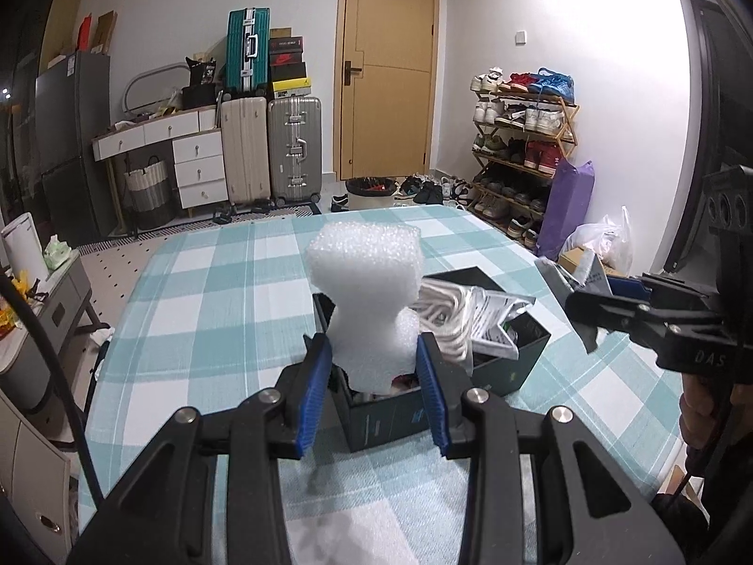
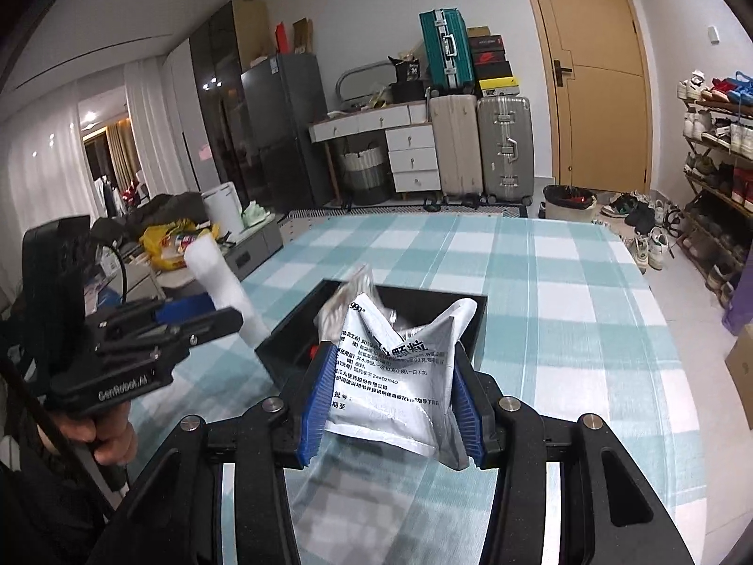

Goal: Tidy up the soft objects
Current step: 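Carry the foam block in the left and sachet in the right over the box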

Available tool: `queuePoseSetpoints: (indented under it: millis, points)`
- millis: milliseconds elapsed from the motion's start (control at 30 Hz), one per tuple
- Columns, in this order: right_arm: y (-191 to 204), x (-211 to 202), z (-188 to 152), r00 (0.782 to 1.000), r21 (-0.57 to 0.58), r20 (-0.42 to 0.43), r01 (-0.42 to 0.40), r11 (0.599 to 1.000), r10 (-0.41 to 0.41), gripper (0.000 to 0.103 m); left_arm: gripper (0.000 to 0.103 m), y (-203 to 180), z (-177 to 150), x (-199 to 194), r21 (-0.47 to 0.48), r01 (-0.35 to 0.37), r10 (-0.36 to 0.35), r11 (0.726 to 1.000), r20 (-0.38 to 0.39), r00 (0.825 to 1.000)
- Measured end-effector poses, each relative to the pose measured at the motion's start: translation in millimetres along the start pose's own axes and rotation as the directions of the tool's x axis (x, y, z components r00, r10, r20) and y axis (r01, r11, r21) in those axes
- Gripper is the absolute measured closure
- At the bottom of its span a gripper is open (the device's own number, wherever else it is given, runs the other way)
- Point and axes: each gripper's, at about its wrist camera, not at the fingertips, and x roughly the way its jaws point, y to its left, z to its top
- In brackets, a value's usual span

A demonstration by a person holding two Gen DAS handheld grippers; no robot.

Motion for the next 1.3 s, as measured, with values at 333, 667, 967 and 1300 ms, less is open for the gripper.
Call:
queuePoseSetpoints:
  millis: [333,667,967,1300]
  points:
    - [-9.0,26.1,16.8,0.998,0.023,0.029,0.046,0.999,-0.046,0.056,0.067,-1.2,8.2,21.5,0.012,-0.019,0.019,1.0,-0.014,1.0]
    - [-17.0,59.9,25.0,0.995,0.017,0.036,0.094,0.995,-0.095,0.056,0.067,-2.0,8.0,49.0,0.016,-0.046,0.047,0.999,-0.047,0.998]
    - [-16.2,94.6,29.4,0.993,-0.048,-0.028,0.11,0.993,-0.112,0.056,0.067,-6.3,10.9,62.1,0.048,-0.051,0.055,0.998,-0.067,0.996]
    - [-16.7,120.9,30.1,0.991,-0.098,-0.092,0.092,0.991,-0.101,0.056,0.067,-7.2,8.8,65.4,0.05,-0.004,0.009,0.999,-0.098,0.995]
